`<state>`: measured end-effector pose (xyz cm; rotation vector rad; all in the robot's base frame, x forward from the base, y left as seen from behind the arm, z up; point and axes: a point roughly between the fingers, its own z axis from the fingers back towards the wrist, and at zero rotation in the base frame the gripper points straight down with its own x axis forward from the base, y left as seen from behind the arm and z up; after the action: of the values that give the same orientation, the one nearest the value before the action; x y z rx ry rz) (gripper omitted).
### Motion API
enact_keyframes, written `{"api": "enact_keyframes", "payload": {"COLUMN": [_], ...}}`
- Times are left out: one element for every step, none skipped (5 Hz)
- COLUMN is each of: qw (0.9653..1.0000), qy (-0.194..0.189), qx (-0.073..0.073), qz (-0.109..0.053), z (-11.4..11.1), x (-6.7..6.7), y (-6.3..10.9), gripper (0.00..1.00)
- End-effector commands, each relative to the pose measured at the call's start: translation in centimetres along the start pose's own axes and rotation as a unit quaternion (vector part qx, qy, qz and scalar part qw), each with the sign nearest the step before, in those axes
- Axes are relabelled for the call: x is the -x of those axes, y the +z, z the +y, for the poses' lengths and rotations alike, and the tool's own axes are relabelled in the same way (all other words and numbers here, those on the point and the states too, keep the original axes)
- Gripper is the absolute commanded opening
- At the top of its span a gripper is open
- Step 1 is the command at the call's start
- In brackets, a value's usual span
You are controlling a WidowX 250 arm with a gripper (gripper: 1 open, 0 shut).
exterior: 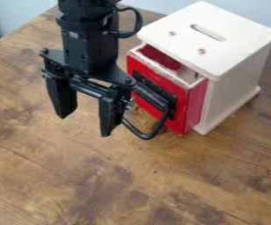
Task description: Close the drawer
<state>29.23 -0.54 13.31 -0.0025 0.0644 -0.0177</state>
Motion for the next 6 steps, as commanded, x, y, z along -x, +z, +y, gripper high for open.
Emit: {"api": "enact_keyframes", "payload": {"qw": [0.9965, 0.9907, 0.9920, 0.9914, 0.9914, 0.9933], "qy": [-0.016, -0.047, -0.054, -0.060, -0.058, -0.051], "qx": [-0.003, -0.004, -0.002, -0.002, -0.001, 0.000], "qz": [-0.082, -0.128, -0.114, -0.117, -0.118, -0.103], "z": [-0.4, -1.5, -3.1, -4.9, -5.4, -5.6], "x": [0.1, -2.7, -6.5, -8.8, -8.8, -8.4], "y": [-0.3, -1.4, -1.6, -2.2, -3.5, -4.5], "gripper": [1.00, 1.00, 1.00, 1.00, 1.00, 1.00]}}
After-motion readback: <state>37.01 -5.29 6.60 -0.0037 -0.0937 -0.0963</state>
